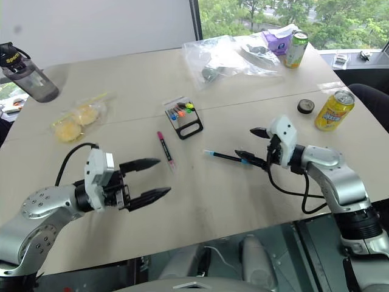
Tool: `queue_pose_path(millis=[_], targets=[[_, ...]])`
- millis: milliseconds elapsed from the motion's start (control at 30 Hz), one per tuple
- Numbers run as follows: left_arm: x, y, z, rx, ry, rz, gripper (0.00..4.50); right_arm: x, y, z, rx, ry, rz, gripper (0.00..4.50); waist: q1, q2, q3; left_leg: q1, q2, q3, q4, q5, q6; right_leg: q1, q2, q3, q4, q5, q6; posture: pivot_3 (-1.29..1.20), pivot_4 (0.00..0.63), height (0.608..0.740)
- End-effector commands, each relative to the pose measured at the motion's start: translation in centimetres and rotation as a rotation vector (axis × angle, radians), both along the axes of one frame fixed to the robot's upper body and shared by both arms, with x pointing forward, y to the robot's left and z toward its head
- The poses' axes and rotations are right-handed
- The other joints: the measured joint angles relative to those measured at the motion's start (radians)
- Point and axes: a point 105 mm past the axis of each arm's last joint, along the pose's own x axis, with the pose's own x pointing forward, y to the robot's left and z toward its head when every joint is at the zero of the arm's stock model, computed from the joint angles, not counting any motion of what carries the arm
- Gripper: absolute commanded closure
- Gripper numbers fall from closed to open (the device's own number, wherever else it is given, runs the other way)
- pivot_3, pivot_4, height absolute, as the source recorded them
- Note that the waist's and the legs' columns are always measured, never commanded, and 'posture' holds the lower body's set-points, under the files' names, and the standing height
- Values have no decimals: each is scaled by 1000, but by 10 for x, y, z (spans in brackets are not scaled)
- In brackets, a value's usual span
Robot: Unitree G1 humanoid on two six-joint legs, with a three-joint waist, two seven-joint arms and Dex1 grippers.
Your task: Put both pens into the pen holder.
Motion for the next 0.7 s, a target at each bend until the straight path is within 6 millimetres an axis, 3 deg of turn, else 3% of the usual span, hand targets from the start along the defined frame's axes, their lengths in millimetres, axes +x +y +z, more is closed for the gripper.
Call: queue_pose_path(millis=[33,267,367,500,600,633,700], targets=[[-3,1,8,13,-37,-5,0,8,1,-6,-86,30,-3,25,5,-1,0,0,0,0,0,0,0,0,0,-1,0,0,0,0,150,740],[-10,3,8,7,-18,-6,0,-2,5,-30,-173,140,81,25,18,-1,0,-2,0,-1,0,0,0,0,0,-1,-2,0,0,0,150,740],[-13,1,7,0,0,-27,0,-3,1,-39,-208,153,77,827,18,-1,0,-2,0,-1,0,0,0,-1,-1,-2,-2,0,0,0,150,740],[-17,-1,3,4,41,-56,0,-6,-1,-37,-195,156,69,2288,18,-1,0,-2,0,-1,0,0,0,-1,-1,-2,-2,0,0,0,150,740],[-16,-1,3,7,38,-61,0,-8,-4,-39,-208,150,64,4008,18,-1,0,-2,0,-1,0,0,0,-1,-1,-2,-2,0,0,0,150,740],[-14,-1,4,6,34,-63,0,-9,-4,-38,-200,150,66,4319,18,-1,0,-2,0,-2,0,0,0,-1,-1,-2,-2,0,0,0,150,740],[-13,-2,6,1,28,-67,0,-11,-2,-32,-141,158,61,4433,20,-2,0,-2,0,-2,0,0,0,-1,-1,-2,-2,0,0,0,150,740]])
